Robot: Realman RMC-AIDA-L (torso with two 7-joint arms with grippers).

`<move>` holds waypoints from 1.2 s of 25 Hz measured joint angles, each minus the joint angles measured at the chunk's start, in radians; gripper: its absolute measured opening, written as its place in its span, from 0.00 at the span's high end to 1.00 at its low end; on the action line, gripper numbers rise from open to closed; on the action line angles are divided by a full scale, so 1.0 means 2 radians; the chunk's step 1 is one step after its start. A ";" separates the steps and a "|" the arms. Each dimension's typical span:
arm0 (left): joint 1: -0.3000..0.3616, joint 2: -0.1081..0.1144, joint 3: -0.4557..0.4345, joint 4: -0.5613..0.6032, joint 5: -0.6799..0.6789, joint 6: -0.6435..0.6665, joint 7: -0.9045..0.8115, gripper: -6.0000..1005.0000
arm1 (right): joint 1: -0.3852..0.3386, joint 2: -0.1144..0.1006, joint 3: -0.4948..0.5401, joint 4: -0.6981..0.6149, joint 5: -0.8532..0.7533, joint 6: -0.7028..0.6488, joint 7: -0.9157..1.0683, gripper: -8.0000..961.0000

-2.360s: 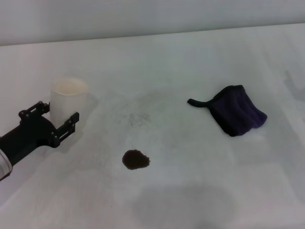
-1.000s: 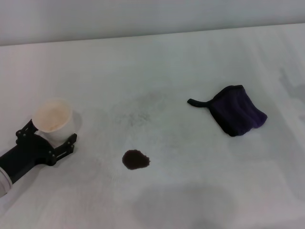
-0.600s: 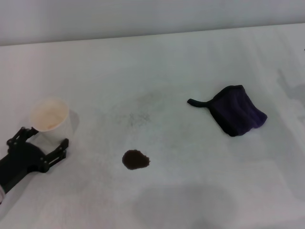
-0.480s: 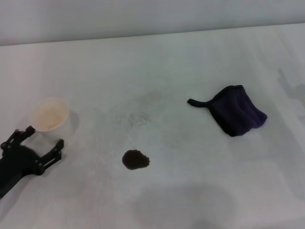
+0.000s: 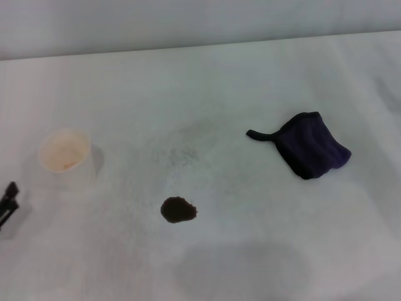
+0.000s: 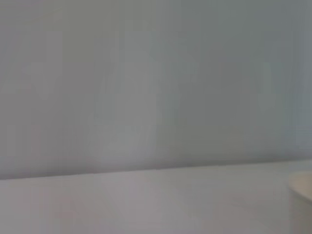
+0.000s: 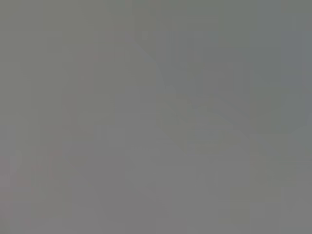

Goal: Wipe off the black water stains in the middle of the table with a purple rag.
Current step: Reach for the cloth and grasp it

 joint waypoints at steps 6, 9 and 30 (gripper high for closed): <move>0.007 0.001 0.000 0.000 -0.039 -0.001 0.016 0.12 | 0.007 -0.056 -0.113 0.073 -0.068 -0.102 0.230 0.10; 0.007 0.001 0.000 0.001 -0.041 -0.001 0.018 0.12 | 0.033 -0.089 -0.130 0.080 -0.168 -0.107 0.335 0.13; -0.002 0.004 -0.033 0.023 -0.061 -0.006 0.038 0.12 | 0.093 -0.002 -0.127 0.503 -0.943 0.094 0.834 0.14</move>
